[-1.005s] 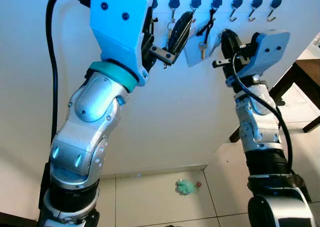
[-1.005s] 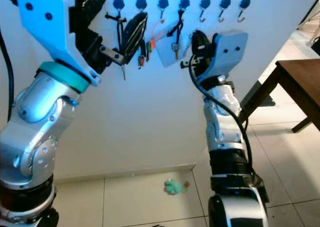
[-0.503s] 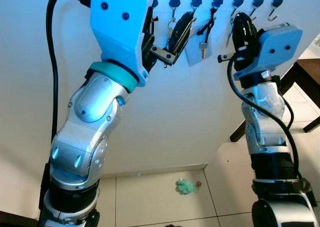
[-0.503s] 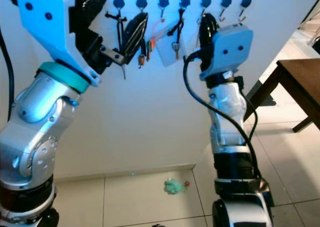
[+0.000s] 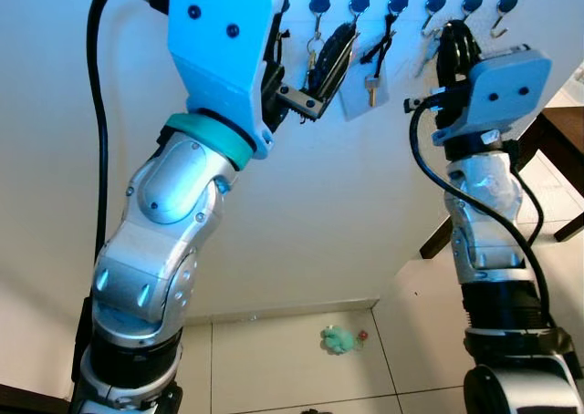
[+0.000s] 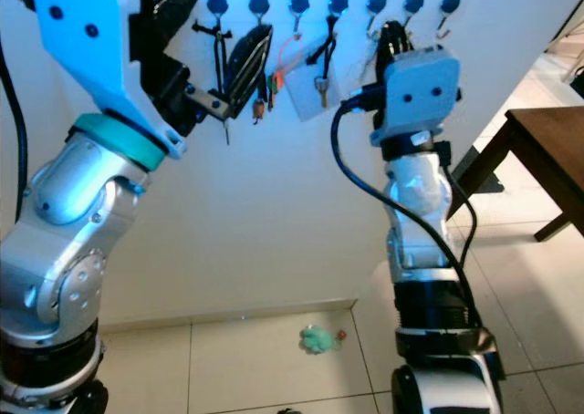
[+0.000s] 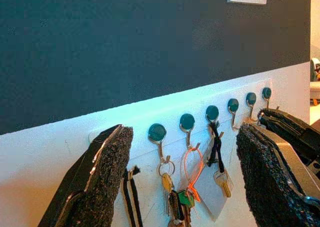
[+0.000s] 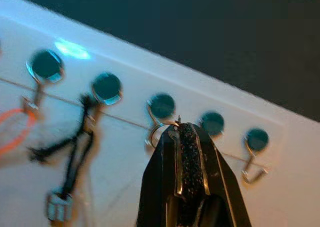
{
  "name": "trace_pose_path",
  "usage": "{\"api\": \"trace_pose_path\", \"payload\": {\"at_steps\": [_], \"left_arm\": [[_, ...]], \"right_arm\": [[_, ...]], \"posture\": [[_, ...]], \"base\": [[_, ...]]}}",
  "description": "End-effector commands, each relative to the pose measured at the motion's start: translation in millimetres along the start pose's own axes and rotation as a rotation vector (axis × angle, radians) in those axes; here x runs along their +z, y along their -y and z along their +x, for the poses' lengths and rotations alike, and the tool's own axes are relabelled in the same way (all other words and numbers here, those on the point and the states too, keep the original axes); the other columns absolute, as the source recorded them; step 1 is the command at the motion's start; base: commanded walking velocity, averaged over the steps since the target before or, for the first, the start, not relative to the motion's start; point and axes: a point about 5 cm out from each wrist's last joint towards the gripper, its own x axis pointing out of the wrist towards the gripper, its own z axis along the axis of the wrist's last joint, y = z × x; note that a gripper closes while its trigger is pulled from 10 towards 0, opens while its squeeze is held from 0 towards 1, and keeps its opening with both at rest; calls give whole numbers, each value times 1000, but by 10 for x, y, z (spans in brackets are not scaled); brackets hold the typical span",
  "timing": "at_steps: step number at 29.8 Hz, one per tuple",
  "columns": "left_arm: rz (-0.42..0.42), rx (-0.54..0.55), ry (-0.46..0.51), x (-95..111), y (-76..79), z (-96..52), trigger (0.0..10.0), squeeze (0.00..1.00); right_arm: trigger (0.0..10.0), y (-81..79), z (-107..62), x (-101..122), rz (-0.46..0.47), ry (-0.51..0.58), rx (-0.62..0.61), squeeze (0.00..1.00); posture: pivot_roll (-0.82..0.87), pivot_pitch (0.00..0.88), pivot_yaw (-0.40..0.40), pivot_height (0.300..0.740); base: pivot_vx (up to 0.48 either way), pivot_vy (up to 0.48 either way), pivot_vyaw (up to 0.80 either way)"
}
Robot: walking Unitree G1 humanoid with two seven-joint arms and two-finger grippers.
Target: Hang keys on a hook
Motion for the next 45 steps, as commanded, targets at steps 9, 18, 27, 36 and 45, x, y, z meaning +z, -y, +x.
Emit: {"api": "trace_pose_path", "payload": {"at_steps": [9,18,27,36,45], "left_arm": [[2,-19,14,35,29,-11,10000,0],[5,-18,15,37,26,-10,10000,0],[5,-16,14,39,22,-6,10000,0],[4,-15,13,39,21,-10,10000,0],[3,-15,16,41,20,-10,10000,0]], "right_arm": [[10000,66,45,-42,51,-28,-34,0],[10000,58,112,-52,120,-38,-32,0],[10000,53,150,-83,169,-62,-29,0],[10000,66,117,-140,193,-93,-32,0],[10000,14,131,-200,228,-145,18,0]], "posture": [[-116,114,40,740],[-110,111,38,740],[-109,115,37,740],[-109,116,38,740],[-110,115,38,740]], "base": [[0,0,0],[0,0,0],[0,0,0],[0,0,0],[0,0,0]]}}
